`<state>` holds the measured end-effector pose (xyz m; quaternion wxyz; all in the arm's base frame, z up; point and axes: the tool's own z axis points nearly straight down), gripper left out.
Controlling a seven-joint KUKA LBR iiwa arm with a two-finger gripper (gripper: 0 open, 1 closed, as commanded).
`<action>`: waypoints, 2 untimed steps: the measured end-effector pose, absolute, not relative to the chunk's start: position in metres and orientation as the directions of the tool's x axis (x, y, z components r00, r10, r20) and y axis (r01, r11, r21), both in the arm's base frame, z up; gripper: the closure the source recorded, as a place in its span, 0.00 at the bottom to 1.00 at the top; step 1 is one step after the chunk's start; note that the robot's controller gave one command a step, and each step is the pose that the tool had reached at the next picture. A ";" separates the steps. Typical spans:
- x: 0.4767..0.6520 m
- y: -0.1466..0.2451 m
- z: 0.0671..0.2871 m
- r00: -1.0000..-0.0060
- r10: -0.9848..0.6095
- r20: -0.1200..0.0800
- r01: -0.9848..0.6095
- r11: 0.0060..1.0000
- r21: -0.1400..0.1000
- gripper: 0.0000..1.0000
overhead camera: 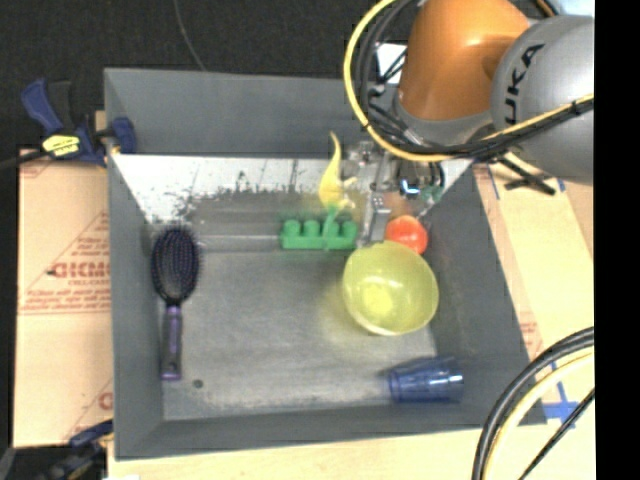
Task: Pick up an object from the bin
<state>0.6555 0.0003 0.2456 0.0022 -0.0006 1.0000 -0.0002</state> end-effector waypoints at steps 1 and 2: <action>0.640 -0.029 0.142 -0.811 -0.585 -0.006 -0.585 0.811 -0.005 0.00; 0.639 -0.070 0.152 -0.905 -0.426 -0.008 -0.426 0.905 -0.003 0.00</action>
Offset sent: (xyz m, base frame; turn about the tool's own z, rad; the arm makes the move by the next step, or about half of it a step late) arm -0.0176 -0.0773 -0.0856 -0.4126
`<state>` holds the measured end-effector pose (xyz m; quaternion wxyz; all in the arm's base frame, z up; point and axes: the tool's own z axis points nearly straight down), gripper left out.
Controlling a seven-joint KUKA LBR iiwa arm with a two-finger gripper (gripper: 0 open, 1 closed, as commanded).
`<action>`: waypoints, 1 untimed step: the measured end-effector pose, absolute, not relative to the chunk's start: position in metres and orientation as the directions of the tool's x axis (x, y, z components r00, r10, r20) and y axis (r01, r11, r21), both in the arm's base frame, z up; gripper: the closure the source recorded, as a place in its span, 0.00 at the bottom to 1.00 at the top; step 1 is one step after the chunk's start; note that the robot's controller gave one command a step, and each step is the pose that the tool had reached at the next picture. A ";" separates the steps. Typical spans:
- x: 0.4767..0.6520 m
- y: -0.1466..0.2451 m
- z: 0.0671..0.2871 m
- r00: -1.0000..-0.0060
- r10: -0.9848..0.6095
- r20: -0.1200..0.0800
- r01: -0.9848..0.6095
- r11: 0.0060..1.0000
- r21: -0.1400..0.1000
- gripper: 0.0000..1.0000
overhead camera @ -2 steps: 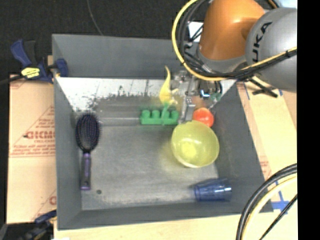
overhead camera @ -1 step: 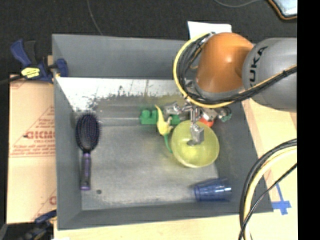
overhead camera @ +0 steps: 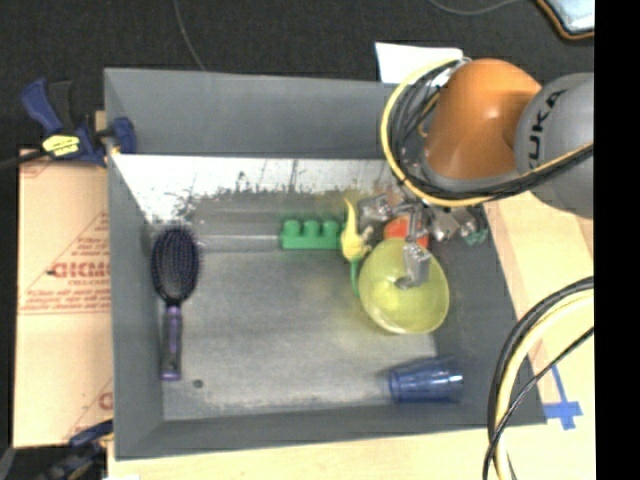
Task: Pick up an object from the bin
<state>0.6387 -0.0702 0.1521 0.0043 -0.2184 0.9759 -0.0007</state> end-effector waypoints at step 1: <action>0.640 -0.046 0.121 -0.563 -0.826 -0.003 -0.826 0.563 -0.006 0.00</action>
Offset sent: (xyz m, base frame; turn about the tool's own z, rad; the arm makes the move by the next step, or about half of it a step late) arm -0.0061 -0.0244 -0.0821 -0.6094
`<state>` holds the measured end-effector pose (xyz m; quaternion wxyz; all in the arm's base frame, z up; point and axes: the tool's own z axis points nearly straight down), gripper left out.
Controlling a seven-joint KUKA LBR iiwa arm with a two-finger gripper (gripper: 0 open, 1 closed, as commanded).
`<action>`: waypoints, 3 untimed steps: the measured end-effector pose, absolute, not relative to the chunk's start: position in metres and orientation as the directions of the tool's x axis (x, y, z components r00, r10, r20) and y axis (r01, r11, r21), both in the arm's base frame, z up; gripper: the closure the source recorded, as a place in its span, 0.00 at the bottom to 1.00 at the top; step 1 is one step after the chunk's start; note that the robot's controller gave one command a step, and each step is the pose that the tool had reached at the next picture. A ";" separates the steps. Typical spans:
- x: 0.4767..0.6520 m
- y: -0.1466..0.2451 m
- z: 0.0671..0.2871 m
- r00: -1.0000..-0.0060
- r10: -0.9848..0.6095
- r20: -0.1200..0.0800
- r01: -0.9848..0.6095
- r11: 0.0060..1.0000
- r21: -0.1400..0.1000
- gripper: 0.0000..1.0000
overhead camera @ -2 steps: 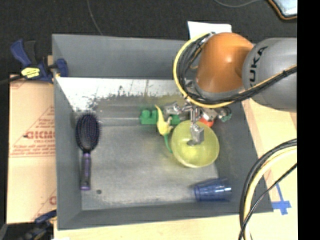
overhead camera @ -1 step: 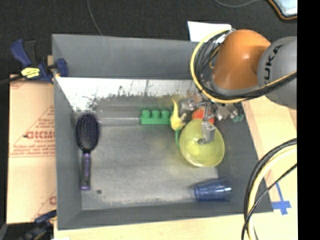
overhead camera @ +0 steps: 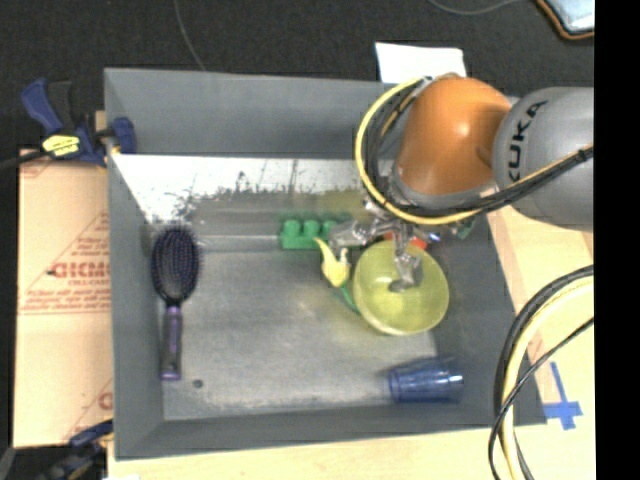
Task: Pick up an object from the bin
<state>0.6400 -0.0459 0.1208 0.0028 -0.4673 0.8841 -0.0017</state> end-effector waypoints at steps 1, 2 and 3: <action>0.637 -0.094 0.075 -0.501 -0.865 -0.016 -0.865 0.501 -0.021 0.00; 0.644 -0.048 0.078 0.058 -0.998 0.000 -0.998 -0.058 -0.016 1.00; 0.644 -0.048 0.078 0.057 -0.998 -0.001 -0.998 -0.057 -0.016 1.00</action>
Offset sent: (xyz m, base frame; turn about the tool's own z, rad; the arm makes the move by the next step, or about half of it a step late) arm 0.0001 0.0000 -0.0508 -0.6692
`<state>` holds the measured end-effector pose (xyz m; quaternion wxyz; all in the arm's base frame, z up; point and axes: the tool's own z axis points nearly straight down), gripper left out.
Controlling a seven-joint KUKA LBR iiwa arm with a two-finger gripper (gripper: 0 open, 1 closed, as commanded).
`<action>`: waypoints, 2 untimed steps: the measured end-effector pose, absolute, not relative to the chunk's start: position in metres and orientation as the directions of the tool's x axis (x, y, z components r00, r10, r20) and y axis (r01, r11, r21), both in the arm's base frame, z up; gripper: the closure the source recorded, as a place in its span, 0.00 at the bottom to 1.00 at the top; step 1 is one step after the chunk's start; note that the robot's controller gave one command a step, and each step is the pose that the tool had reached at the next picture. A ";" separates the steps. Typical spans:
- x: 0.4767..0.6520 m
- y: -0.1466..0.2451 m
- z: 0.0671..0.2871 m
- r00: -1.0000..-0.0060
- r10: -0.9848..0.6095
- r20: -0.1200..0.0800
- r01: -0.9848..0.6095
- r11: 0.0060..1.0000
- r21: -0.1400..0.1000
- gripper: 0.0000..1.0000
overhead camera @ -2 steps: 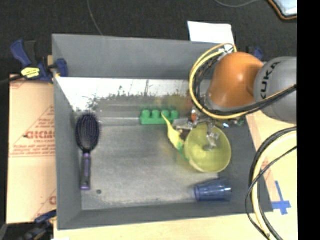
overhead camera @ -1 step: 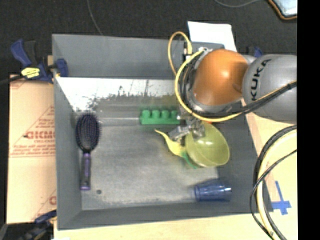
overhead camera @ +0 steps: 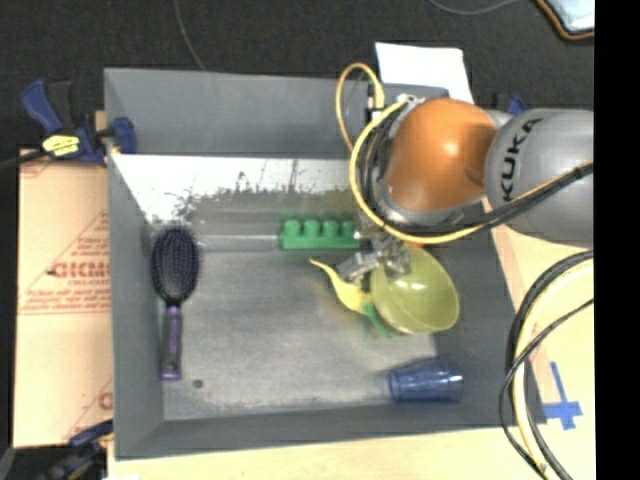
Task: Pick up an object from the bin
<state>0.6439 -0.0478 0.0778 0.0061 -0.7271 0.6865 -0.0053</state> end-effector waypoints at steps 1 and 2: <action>0.642 -0.048 0.093 0.052 -0.999 -0.002 -0.999 -0.052 -0.009 1.00; 0.641 -0.048 0.131 0.050 -0.999 -0.003 -0.999 -0.050 -0.007 1.00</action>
Offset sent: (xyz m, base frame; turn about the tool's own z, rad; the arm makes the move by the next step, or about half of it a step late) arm -0.0008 -0.0001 0.0712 0.0033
